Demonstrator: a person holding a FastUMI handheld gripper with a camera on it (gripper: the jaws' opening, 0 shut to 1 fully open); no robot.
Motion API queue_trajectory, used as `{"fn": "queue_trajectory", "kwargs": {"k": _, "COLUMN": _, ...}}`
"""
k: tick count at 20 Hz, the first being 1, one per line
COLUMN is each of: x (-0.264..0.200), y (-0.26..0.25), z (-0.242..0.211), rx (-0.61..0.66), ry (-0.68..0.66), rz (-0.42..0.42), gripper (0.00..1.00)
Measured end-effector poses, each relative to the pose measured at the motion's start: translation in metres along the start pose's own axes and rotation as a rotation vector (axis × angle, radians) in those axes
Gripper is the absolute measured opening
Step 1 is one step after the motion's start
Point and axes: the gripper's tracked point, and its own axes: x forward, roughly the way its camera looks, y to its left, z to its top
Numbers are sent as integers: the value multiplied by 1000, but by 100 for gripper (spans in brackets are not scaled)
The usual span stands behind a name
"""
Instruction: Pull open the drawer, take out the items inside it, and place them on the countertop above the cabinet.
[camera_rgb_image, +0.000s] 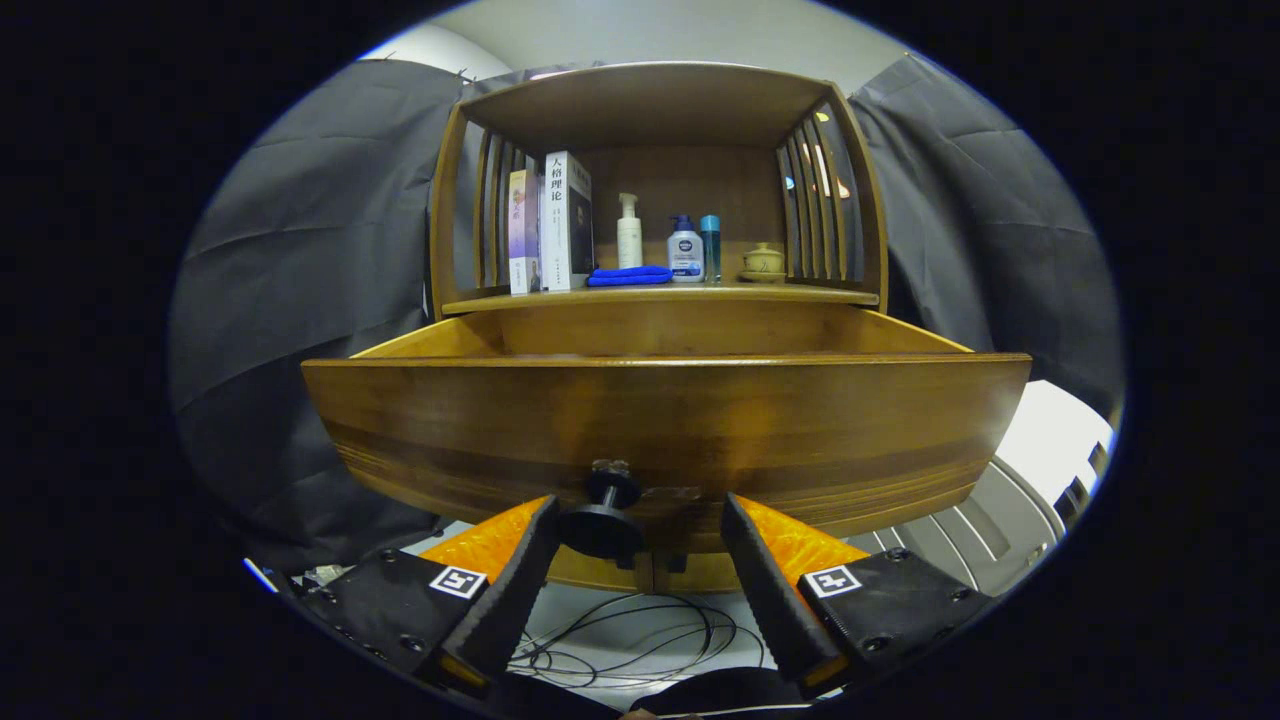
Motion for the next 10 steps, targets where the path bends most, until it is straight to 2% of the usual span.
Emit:
{"fn": "queue_trajectory", "kwargs": {"k": 5, "x": -14, "y": -4, "z": 21, "rx": 4, "ry": -48, "rz": 0, "gripper": 99}}
{"fn": "queue_trajectory", "kwargs": {"k": 10, "x": -21, "y": -18, "z": 61, "rx": 20, "ry": -95, "rz": -9, "gripper": 99}}
